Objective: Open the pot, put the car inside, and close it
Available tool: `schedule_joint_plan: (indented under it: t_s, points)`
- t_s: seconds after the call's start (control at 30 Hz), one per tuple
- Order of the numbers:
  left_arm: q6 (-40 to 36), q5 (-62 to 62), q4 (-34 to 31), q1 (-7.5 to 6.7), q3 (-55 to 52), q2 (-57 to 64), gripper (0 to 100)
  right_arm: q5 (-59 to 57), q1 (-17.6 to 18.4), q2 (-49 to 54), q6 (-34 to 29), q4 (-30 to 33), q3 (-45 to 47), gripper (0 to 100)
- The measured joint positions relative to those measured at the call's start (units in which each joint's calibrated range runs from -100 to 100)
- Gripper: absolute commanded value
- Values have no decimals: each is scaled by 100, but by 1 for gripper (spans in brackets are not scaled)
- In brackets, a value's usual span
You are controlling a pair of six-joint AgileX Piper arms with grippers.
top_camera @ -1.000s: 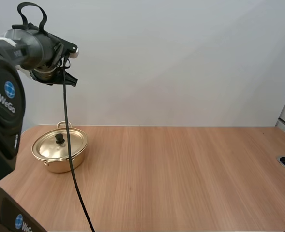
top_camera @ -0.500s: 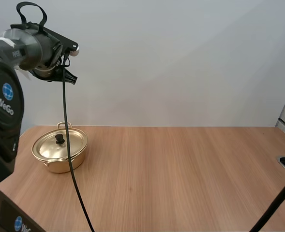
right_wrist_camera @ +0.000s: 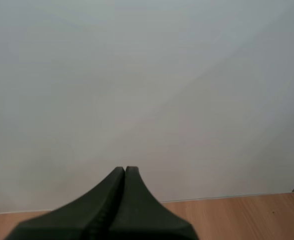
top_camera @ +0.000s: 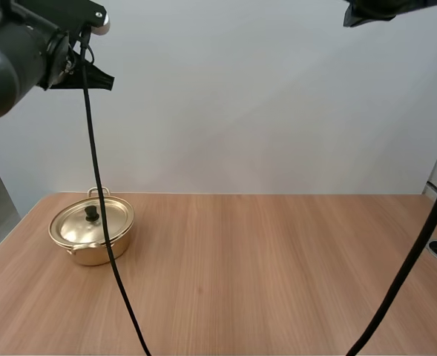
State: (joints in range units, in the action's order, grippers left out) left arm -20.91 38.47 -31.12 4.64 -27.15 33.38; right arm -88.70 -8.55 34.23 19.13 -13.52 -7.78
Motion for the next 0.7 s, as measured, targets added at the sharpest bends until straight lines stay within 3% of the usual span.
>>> schedule_joint_plan:
  t_s: [0.1, 0.27, 0.4, 0.57, 0.7]
  points:
    - [-152, 17, 175, -160, -640, 583, 0, 839, 0, 100, 297, 289, 586, 0]
    - [-344, 0, 175, -621, -1602, 1504, 0, 2101, 146, 321, 353, 779, 1598, 0]
    - [-697, -253, 175, -781, -2192, 2057, 0, 3040, 391, 503, 325, 885, 2313, 0]
    - [-973, -1368, 17, -806, -3157, 2973, 0, 4352, 763, 1004, 325, 949, 3404, 0]
    - [-988, -2121, -65, -780, -4041, 3818, 0, 5345, 791, 1442, 325, 1027, 4249, 0]
